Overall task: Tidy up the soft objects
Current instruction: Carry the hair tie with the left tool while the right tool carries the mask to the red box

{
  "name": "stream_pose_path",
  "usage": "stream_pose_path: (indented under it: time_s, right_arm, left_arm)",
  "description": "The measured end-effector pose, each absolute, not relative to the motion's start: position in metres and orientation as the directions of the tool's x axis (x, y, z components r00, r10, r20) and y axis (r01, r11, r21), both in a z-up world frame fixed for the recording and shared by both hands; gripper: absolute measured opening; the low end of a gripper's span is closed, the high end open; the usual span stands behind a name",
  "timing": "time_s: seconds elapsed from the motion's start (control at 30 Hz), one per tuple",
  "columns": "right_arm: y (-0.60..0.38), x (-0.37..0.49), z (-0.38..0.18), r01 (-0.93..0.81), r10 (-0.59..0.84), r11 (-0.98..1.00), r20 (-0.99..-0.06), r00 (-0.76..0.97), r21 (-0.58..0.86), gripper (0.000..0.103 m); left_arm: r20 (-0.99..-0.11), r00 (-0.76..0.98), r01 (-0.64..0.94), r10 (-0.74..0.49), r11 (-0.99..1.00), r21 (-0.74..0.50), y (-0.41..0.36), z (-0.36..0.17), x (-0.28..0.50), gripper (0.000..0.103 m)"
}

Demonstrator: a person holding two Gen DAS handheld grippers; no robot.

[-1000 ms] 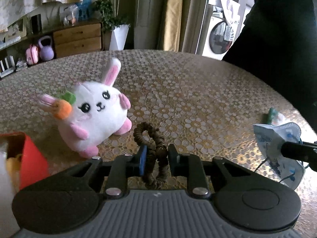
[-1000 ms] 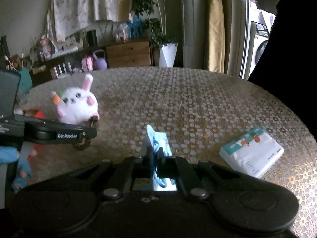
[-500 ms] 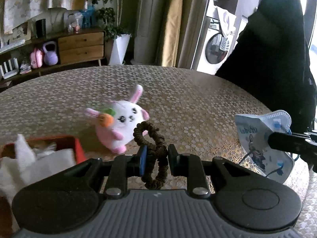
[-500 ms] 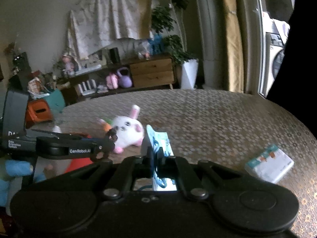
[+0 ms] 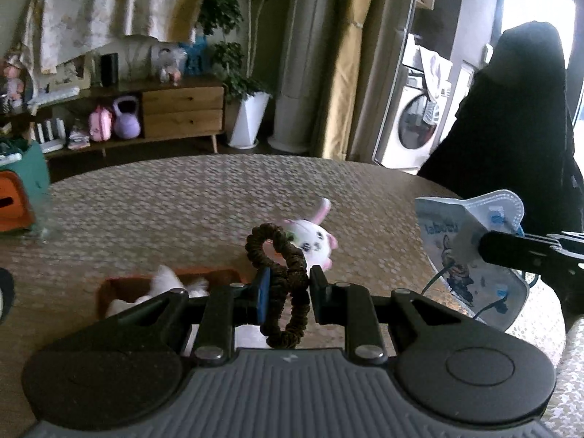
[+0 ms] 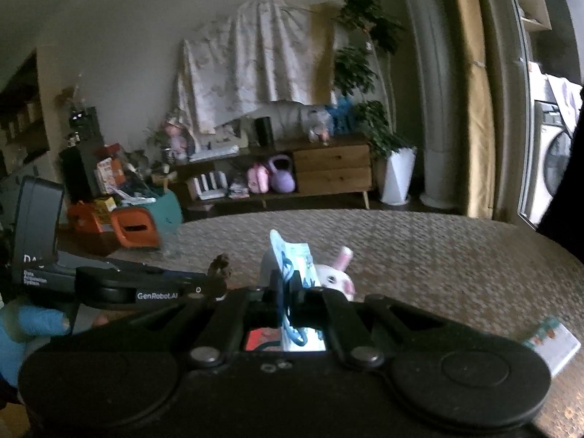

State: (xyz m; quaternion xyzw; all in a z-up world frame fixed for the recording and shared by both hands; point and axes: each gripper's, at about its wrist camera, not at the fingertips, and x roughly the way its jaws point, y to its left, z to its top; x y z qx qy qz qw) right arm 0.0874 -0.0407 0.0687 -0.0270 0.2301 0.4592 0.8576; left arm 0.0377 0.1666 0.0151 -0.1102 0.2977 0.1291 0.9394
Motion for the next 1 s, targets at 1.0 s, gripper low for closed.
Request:
stream_pose_path:
  time_s: [1.0]
  right_arm:
    - [0.108, 0.062, 0.006, -0.880, 0.760, 0.457, -0.572, 0.308, 0.133, 0.002]
  left_arm:
    - [-0.690, 0.685, -0.416, 0.235, 0.903, -0.105, 0.258, -0.052, 0.004, 0.023]
